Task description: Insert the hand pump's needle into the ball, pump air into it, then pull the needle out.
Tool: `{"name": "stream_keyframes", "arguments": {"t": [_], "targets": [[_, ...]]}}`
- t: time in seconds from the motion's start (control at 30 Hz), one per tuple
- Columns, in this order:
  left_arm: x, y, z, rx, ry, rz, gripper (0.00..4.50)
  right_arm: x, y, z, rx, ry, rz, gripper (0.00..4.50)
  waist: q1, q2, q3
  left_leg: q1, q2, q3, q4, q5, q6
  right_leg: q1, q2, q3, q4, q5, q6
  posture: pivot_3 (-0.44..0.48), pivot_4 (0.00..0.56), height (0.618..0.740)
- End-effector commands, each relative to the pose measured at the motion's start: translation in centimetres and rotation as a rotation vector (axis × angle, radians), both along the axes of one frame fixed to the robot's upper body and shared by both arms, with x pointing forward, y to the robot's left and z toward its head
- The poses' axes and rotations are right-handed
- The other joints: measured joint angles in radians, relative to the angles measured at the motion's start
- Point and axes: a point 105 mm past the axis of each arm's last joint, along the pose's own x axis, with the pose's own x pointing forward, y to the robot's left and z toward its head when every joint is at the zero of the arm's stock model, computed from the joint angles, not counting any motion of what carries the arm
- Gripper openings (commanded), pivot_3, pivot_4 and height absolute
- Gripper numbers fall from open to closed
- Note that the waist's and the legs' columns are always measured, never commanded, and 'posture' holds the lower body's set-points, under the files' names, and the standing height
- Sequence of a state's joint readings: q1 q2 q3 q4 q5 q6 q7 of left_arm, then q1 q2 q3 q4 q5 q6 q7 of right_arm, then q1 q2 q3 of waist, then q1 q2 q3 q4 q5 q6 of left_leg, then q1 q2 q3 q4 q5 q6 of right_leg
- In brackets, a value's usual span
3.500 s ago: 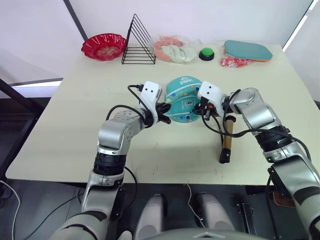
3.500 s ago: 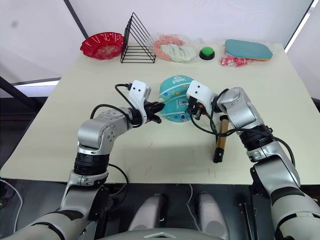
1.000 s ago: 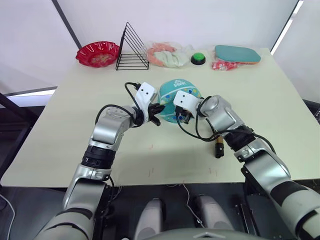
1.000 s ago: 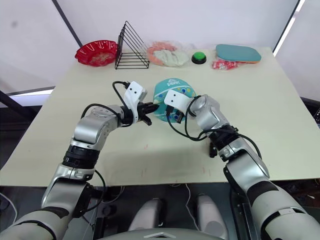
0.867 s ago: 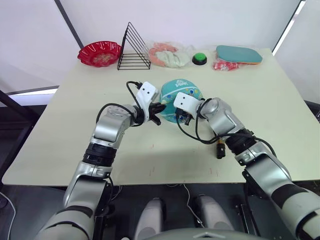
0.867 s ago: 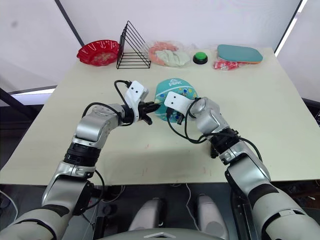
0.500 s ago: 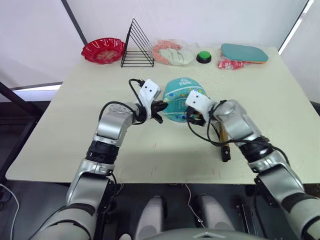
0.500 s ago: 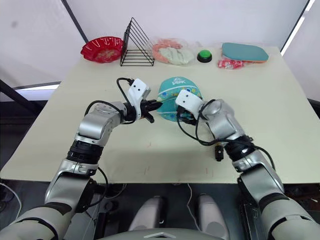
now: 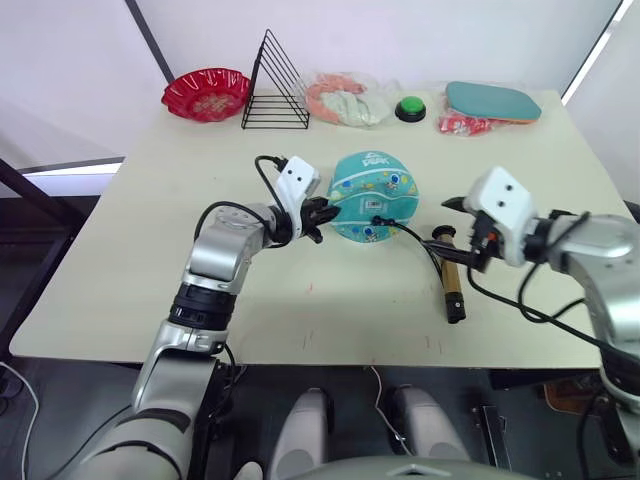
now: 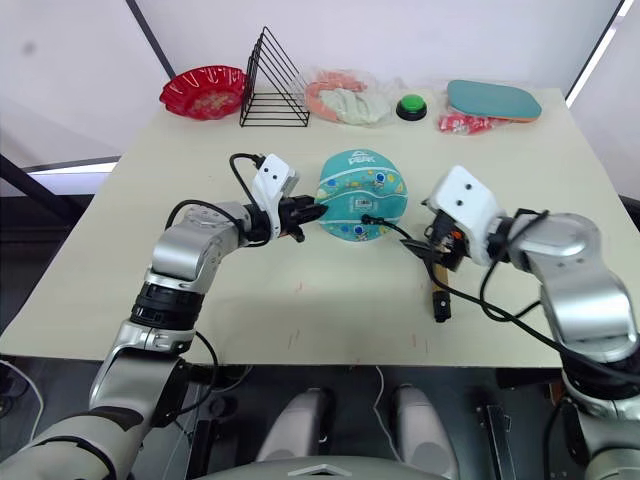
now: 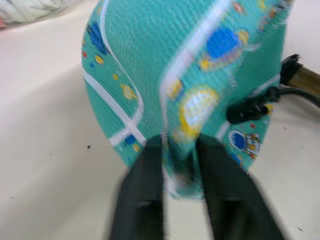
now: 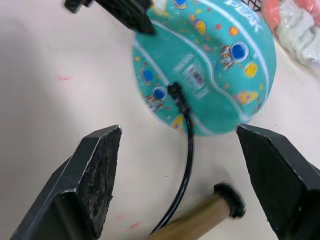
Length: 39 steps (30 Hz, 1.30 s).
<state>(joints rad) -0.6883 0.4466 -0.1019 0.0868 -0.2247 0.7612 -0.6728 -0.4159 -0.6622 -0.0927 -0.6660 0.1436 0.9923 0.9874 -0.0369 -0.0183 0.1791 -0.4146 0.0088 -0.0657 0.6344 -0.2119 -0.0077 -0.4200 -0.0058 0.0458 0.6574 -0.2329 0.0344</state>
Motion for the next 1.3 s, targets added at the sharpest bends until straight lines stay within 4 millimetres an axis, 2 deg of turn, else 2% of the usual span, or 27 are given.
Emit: {"name": "stream_keyframes", "arguments": {"t": [0.03, 0.13, 0.17, 0.27, 0.47, 0.63, 0.77, 0.9, 1.1, 1.3], "targets": [[-0.9, 0.5, 2.6, -0.046, -0.063, -0.031, 3.06, -2.1, -0.9, 2.0, 0.036, -0.062, 0.011, 3.84, -0.001, 0.0, 0.002, 0.0, 0.0, 0.001, 0.0, 0.0, 0.0, 0.0, 0.0, 0.0, 0.0, 0.0, 0.0, 0.0, 0.15, 0.74], [-1.7, 1.4, 3.3, -0.058, -0.064, -0.034, 4.33, -3.4, -2.0, 2.1, 0.031, -0.064, -0.002, 3.84, 0.0, 0.0, 0.002, 0.0, -0.001, 0.001, 0.0, 0.0, 0.0, 0.0, -0.001, 0.0, 0.0, 0.0, 0.0, 0.0, 0.15, 0.74], [-2.1, 1.9, 3.5, -0.061, -0.063, -0.036, 4.46, -3.8, -2.4, 2.1, 0.03, -0.065, -0.008, 3.84, 0.001, -0.001, 0.003, 0.0, -0.001, 0.0, 0.0, 0.0, 0.0, 0.0, -0.002, -0.001, 0.0, 0.0, 0.001, 0.0, 0.15, 0.74], [-3.3, 2.8, 4.0, -0.079, -0.047, -0.054, 4.46, -4.9, -3.2, 2.1, 0.026, -0.064, -0.018, 3.84, 0.0, -0.001, 0.003, 0.0, -0.001, 0.002, 0.0, 0.0, 0.0, 0.0, -0.003, -0.001, 0.0, 0.0, 0.001, 0.0, 0.15, 0.74], [-7.1, 4.2, 4.7, -0.149, 0.048, -0.167, 4.46, -7.0, -5.8, 1.8, 0.02, -0.029, -0.073, 3.84, 0.001, -0.001, 0.003, 0.0, -0.002, 0.001, 0.0, 0.0, 0.0, 0.0, -0.004, -0.001, 0.0, -0.001, 0.002, 0.0, 0.15, 0.74], [-9.7, 3.6, 4.0, -0.184, 0.183, -0.269, 4.46, -8.1, -7.5, 1.8, 0.021, 0.003, -0.106, 3.84, 0.003, -0.002, 0.003, 0.001, -0.002, 0.002, 0.002, 0.0, 0.0, 0.002, -0.005, -0.001, 0.0, -0.001, 0.003, 0.0, 0.15, 0.74], [-10.4, 1.0, 3.6, -0.241, 0.281, -0.32, 4.46, -8.3, -8.4, 1.0, 0.004, 0.057, -0.142, 3.84, 0.011, -0.003, 0.004, 0.001, -0.002, 0.003, 0.005, 0.0, 0.0, 0.004, -0.006, -0.003, 0.0, -0.003, 0.0, 0.0, 0.15, 0.74], [-9.7, -1.2, 3.1, -0.29, 0.344, -0.308, 4.46, -7.9, -8.0, 0.6, -0.003, 0.087, -0.139, 3.84, 0.016, -0.003, 0.004, 0.0, -0.002, 0.004, 0.008, 0.0, 0.0, 0.005, -0.006, -0.003, 0.001, -0.003, 0.0, 0.0, 0.15, 0.74], [-8.6, -6.8, 1.2, -0.332, 0.424, -0.313, 4.46, -7.3, -7.3, 0.6, -0.03, 0.099, -0.121, 3.84, 0.025, -0.004, 0.005, 0.0, -0.002, 0.004, 0.01, 0.0, 0.0, 0.005, -0.006, -0.003, 0.001, 0.0, 0.004, 0.0, 0.15, 0.74], [-7.4, -10.3, -0.5, -0.344, 0.445, -0.293, 4.46, -7.1, -7.5, 0.7, -0.027, 0.093, -0.145, 3.84, 0.026, -0.004, 0.005, 0.0, -0.002, 0.004, 0.009, 0.0, 0.001, 0.005, -0.006, -0.002, 0.001, 0.0, 0.004, 0.0, 0.15, 0.74]]}}
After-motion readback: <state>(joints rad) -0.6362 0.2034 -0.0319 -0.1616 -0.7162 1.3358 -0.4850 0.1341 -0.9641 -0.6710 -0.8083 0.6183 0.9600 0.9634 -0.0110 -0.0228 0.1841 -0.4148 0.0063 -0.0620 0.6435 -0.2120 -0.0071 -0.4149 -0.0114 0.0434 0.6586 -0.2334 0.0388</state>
